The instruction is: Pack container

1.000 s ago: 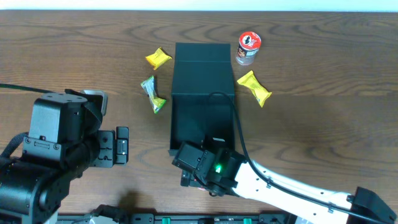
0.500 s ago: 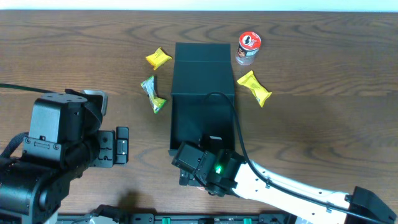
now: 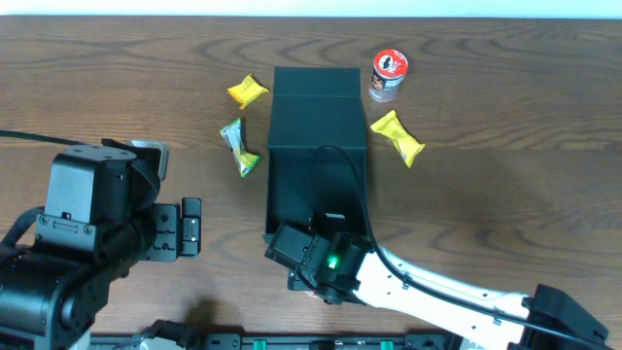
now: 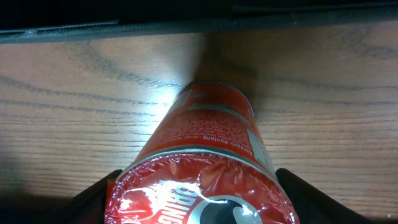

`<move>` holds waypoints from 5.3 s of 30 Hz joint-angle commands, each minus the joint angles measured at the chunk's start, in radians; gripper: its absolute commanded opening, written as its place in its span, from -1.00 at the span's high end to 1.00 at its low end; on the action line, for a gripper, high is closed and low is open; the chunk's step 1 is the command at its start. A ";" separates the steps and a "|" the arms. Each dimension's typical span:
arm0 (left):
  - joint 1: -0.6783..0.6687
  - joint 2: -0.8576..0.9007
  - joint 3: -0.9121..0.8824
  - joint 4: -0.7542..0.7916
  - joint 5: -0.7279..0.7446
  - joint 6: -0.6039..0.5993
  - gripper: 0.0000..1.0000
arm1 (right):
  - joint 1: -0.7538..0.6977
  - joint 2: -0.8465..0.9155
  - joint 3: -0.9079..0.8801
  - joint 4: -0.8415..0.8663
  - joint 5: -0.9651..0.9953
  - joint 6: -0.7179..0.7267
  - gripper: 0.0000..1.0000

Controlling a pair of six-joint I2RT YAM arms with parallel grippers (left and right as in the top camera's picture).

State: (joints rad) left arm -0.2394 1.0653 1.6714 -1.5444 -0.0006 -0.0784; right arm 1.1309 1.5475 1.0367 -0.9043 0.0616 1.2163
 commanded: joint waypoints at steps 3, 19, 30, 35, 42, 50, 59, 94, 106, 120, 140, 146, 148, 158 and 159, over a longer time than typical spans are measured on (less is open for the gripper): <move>-0.003 0.000 0.009 0.002 -0.011 0.005 -0.91 | 0.006 0.003 -0.005 0.005 0.008 -0.002 -0.42; -0.003 0.000 0.009 0.003 -0.011 0.004 -0.91 | -0.069 0.001 -0.002 0.166 -0.315 -0.098 -0.38; -0.003 0.000 0.009 0.018 -0.011 0.004 -0.91 | -0.187 0.001 -0.002 0.394 -0.499 -0.135 -0.40; -0.003 0.000 0.009 0.039 -0.011 0.004 -0.91 | -0.256 0.001 -0.002 0.460 -0.497 -0.151 -0.40; -0.003 0.001 0.009 0.063 -0.011 0.004 -0.91 | -0.379 0.001 -0.002 0.599 -0.569 -0.146 -0.44; -0.003 0.001 0.009 0.078 -0.011 0.004 -0.91 | -0.534 0.001 -0.002 0.612 -0.620 -0.187 -0.46; -0.003 0.011 0.008 0.091 -0.011 0.004 -0.91 | -0.655 0.001 -0.002 0.587 -0.619 -0.231 -0.50; -0.003 0.079 0.008 0.151 -0.011 0.005 -0.91 | -0.684 0.018 -0.003 0.605 -0.536 -0.296 0.97; -0.003 0.080 0.006 0.173 -0.011 0.035 -0.91 | -0.631 0.070 -0.003 0.650 -0.476 -0.233 0.97; -0.003 0.080 0.006 0.164 -0.011 0.042 -0.91 | -0.606 0.097 -0.003 0.614 -0.393 -0.253 0.97; -0.003 0.080 0.006 0.165 -0.011 0.050 -0.91 | -0.606 0.108 -0.003 0.571 -0.294 -0.306 0.98; -0.003 0.080 0.006 0.165 -0.011 0.050 -0.91 | -0.654 0.108 -0.003 0.537 -0.296 -0.353 0.97; -0.003 0.080 0.006 0.165 -0.011 0.049 -0.91 | -0.668 0.108 -0.003 0.523 -0.294 -0.367 0.97; -0.003 0.080 0.006 0.165 -0.010 0.049 -0.91 | -0.703 0.108 -0.003 0.463 -0.243 -0.430 0.97; -0.003 0.080 0.006 0.165 -0.010 0.049 -0.91 | -0.703 0.108 -0.003 0.457 -0.237 -0.436 0.97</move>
State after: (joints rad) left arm -0.2394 1.1431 1.6714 -1.3792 -0.0006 -0.0471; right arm 0.4320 1.6409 1.0451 -0.4351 -0.2165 0.8196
